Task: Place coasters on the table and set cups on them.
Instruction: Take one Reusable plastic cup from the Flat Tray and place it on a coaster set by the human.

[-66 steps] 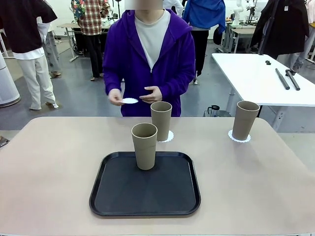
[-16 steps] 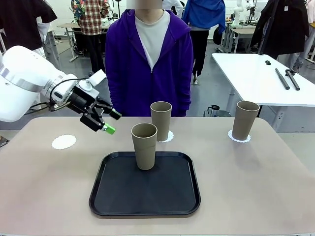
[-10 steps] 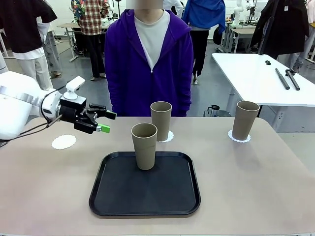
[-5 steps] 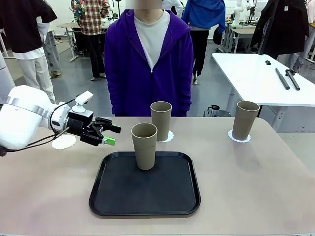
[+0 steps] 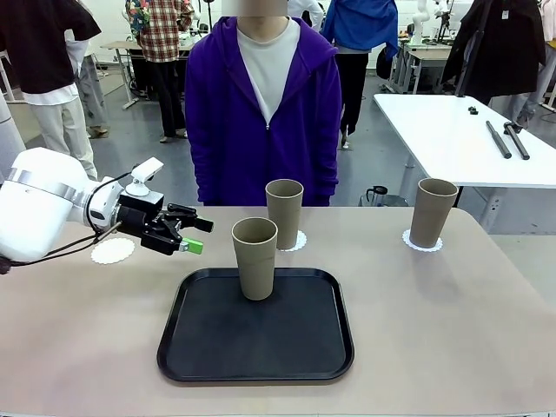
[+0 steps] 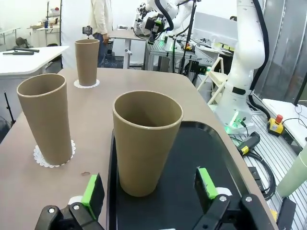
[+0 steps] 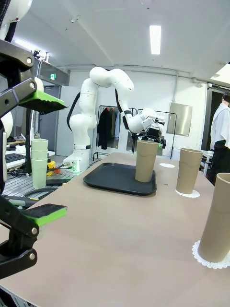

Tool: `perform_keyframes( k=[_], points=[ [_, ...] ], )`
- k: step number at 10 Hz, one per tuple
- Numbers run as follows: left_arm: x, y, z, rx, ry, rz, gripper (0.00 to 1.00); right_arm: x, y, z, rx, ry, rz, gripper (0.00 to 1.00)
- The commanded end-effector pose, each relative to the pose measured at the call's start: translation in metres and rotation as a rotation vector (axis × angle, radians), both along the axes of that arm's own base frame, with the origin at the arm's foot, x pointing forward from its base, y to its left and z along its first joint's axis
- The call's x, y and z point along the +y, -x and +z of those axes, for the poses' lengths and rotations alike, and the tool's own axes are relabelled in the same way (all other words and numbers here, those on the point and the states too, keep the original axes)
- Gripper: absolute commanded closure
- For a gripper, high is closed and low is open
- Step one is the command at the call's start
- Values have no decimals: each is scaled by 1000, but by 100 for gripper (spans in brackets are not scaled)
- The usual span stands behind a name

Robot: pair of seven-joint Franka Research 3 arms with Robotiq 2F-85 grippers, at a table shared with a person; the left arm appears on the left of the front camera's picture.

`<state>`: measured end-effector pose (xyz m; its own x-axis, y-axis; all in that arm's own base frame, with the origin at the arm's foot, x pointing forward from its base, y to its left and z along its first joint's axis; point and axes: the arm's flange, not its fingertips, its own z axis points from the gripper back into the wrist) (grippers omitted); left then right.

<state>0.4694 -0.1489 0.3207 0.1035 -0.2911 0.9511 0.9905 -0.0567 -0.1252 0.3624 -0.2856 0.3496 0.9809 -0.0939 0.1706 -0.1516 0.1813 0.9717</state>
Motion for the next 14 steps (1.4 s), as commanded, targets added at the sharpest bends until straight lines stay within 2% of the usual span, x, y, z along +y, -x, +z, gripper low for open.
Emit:
perform_keyframes(
  k=[1, 3, 6, 9, 14],
  points=[
    [-5, -8, -23, 41, 36, -32, 0, 1, 1, 2, 8, -6, 4, 0],
    [-19, -17, -54, 36, 115, -66, 0, 1, 1, 2, 8, -6, 4, 0],
    [-29, -26, -75, 22, 184, -64, 0, 1, 1, 2, 8, -6, 4, 0],
    [-41, -33, -80, -15, 219, -76, 0, 1, 1, 2, 8, -6, 4, 0],
    [-62, -26, -87, -3, 234, -126, 0, 1, 1, 2, 8, -6, 4, 0]
  ],
)
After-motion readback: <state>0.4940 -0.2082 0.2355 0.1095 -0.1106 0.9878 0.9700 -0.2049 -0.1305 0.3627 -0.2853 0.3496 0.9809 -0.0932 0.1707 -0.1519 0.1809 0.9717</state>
